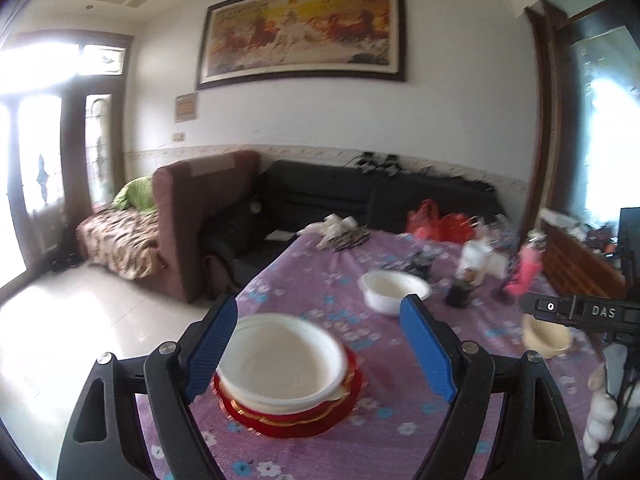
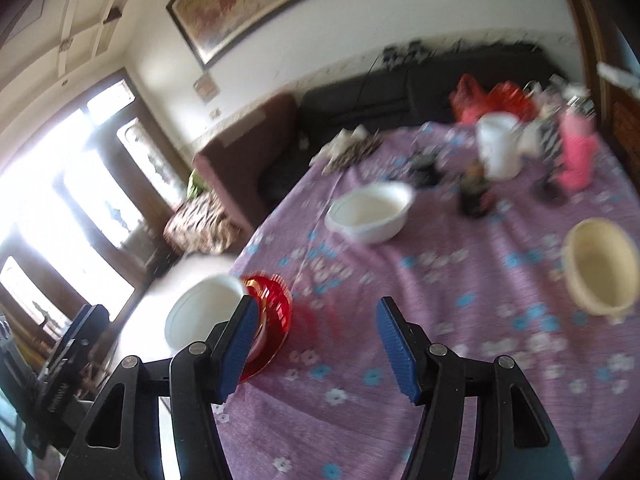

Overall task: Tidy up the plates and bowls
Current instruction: 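Open both grippers and raise them away from the stack, then move both grippers to the smaller white bowl and close on its rim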

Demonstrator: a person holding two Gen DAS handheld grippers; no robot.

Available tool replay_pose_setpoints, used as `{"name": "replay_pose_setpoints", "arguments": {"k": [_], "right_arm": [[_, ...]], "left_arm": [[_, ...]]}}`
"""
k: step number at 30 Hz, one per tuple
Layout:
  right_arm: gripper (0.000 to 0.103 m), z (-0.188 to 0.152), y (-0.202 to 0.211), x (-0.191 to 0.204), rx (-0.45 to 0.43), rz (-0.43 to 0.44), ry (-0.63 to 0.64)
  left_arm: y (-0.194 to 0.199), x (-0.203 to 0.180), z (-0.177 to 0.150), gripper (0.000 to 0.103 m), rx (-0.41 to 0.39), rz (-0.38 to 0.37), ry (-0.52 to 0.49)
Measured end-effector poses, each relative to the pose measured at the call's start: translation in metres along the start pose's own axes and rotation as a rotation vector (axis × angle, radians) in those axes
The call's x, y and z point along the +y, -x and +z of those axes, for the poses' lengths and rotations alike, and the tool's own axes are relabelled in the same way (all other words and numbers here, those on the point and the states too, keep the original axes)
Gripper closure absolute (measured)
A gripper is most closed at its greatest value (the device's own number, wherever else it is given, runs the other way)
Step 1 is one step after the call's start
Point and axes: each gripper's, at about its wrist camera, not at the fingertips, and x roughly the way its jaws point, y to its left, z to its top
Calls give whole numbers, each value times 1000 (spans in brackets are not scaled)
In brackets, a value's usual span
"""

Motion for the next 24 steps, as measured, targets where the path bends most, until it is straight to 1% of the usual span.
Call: {"name": "replay_pose_setpoints", "arguments": {"k": [2,3,4,5,6,8,9,10,11,12,14,16,18,20,21,22,23,24], "right_arm": [[38,15,43,-4,-64,-39,-11],[38,26,72,-5,-106,-58,-20],[38,34,91,-5,-130,-75,-22],[38,43,112,-2,-154,-97,-22],[38,53,135,2,-179,-125,-16],[36,79,189,15,-232,-195,5],[34,88,206,20,-247,-219,14],[31,102,232,30,-275,-265,33],[31,115,258,40,-312,-312,53],[31,127,280,48,-350,-351,64],[30,145,320,61,-421,-408,70],[28,170,359,72,-482,-457,52],[28,194,387,80,-512,-503,39],[28,222,413,90,-555,-595,23],[28,231,419,94,-572,-633,23],[23,242,426,98,-595,-687,20],[15,250,427,99,-606,-709,16],[13,255,428,101,-614,-714,16]], "left_arm": [[17,-1,25,20,3,-78,2],[26,-1,41,20,2,-116,8],[36,0,60,20,-1,-154,17],[43,0,76,20,-5,-178,24],[53,0,100,19,-8,-201,26],[62,-4,135,17,-7,-216,13],[66,-6,156,17,-6,-218,8],[71,-8,177,17,-7,-215,7],[77,-10,199,17,-14,-209,4],[80,-12,215,17,-22,-202,0],[86,-14,251,17,-43,-175,-7],[92,-13,285,17,-60,-130,-9],[96,-14,316,17,-66,-107,-14],[96,-11,348,16,-64,-80,1],[96,-8,359,14,-66,-69,11],[94,-3,368,9,-70,-55,28],[92,0,371,7,-70,-50,36],[86,2,373,6,-69,-50,40]]}}
